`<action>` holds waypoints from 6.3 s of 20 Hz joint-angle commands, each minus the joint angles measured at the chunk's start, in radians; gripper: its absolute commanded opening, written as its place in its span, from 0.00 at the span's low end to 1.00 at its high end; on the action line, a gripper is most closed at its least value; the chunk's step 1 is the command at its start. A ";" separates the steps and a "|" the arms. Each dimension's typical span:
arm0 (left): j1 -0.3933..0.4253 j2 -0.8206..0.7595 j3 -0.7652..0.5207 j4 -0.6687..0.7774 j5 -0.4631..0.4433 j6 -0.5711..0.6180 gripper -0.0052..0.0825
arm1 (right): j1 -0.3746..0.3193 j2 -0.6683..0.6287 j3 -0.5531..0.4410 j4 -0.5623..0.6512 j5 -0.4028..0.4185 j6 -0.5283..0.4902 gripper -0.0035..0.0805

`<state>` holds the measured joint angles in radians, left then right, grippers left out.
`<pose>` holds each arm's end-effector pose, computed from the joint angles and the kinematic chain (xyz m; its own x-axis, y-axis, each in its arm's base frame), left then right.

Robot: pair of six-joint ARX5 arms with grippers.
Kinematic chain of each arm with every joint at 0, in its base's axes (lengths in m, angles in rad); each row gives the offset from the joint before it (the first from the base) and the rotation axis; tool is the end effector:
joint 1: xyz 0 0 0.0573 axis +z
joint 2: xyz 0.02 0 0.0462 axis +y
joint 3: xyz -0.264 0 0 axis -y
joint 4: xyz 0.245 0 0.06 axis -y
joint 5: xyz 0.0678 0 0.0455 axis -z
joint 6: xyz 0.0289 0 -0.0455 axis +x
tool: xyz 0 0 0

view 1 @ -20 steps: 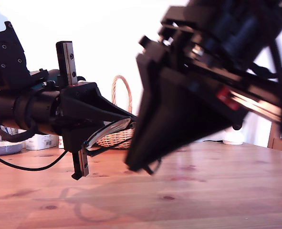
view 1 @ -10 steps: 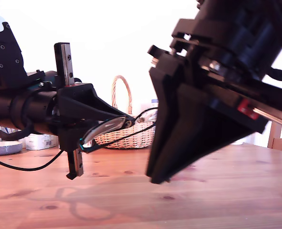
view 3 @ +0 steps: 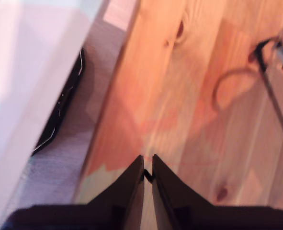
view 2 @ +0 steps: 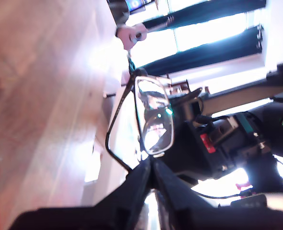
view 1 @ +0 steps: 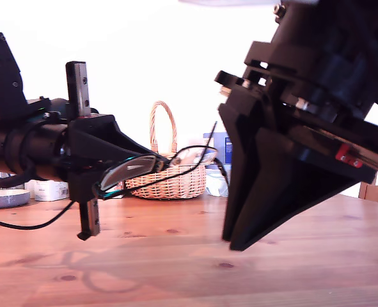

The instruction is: Pick up the glasses and open them, then place them back on the table

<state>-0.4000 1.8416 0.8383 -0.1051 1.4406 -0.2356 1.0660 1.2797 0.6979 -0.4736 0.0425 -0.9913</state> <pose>0.2696 -0.1451 0.1195 -0.3328 -0.9358 -0.1162 0.2529 0.0301 -0.9670 0.1121 0.2003 0.1878 0.2753 0.4105 -0.8693 -0.8254 -0.3626 -0.4327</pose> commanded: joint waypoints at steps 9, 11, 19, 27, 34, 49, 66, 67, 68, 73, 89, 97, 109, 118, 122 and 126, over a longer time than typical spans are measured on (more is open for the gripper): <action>0.045 0.018 0.003 -0.023 0.017 0.012 0.03 | -0.069 0.008 -0.001 -0.035 0.083 0.026 0.03; 0.052 0.018 0.003 -0.034 0.017 0.027 0.03 | -0.086 0.008 -0.001 -0.033 0.103 0.025 0.03; 0.062 0.018 0.004 -0.028 0.009 0.034 0.03 | -0.090 0.008 0.000 0.007 0.095 0.075 0.15; 0.090 0.018 0.004 -0.010 0.091 0.034 0.03 | -0.099 -0.026 0.082 0.062 0.014 0.498 0.29; 0.090 0.022 0.004 0.031 0.237 0.097 0.03 | -0.099 -0.110 0.113 0.045 0.021 0.346 0.29; 0.048 0.044 0.004 0.055 0.183 0.311 0.03 | -0.334 -0.110 0.169 0.116 -0.312 1.425 0.29; 0.002 0.043 0.006 0.084 0.106 0.322 0.03 | -0.450 -0.001 0.169 0.042 -0.557 1.534 0.27; 0.002 0.043 0.006 0.084 0.106 0.322 0.03 | -0.457 -0.001 0.169 0.034 -0.556 1.532 0.27; 0.002 0.043 0.006 0.084 0.106 0.322 0.03 | -0.467 -0.001 0.169 0.033 -0.557 1.532 0.27; 0.002 0.043 0.006 0.084 0.106 0.322 0.03 | -0.473 -0.001 0.169 0.036 -0.557 1.532 0.27; 0.000 0.043 0.010 0.084 0.069 0.315 0.03 | -0.471 0.005 0.169 0.035 -0.563 1.533 0.27; -0.002 0.043 0.013 0.084 0.070 0.314 0.03 | -0.466 0.045 0.169 0.040 -0.563 1.524 0.25; -0.002 0.043 0.021 0.084 0.139 0.314 0.03 | -0.466 0.045 0.169 0.068 -0.547 1.506 0.03; -0.002 0.043 0.058 0.076 0.183 0.311 0.03 | -0.467 0.049 0.169 0.016 -0.475 1.452 0.03; -0.002 0.043 0.092 0.076 0.205 0.296 0.03 | -0.467 0.053 0.169 -0.011 -0.447 1.435 0.03; -0.002 0.043 0.115 0.076 0.205 0.289 0.03 | -0.467 0.053 0.169 -0.034 -0.429 1.432 0.03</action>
<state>-0.3988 1.8748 0.9390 -0.0372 1.5620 0.0551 0.5907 1.3220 0.8642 -0.5003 -0.3878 0.4458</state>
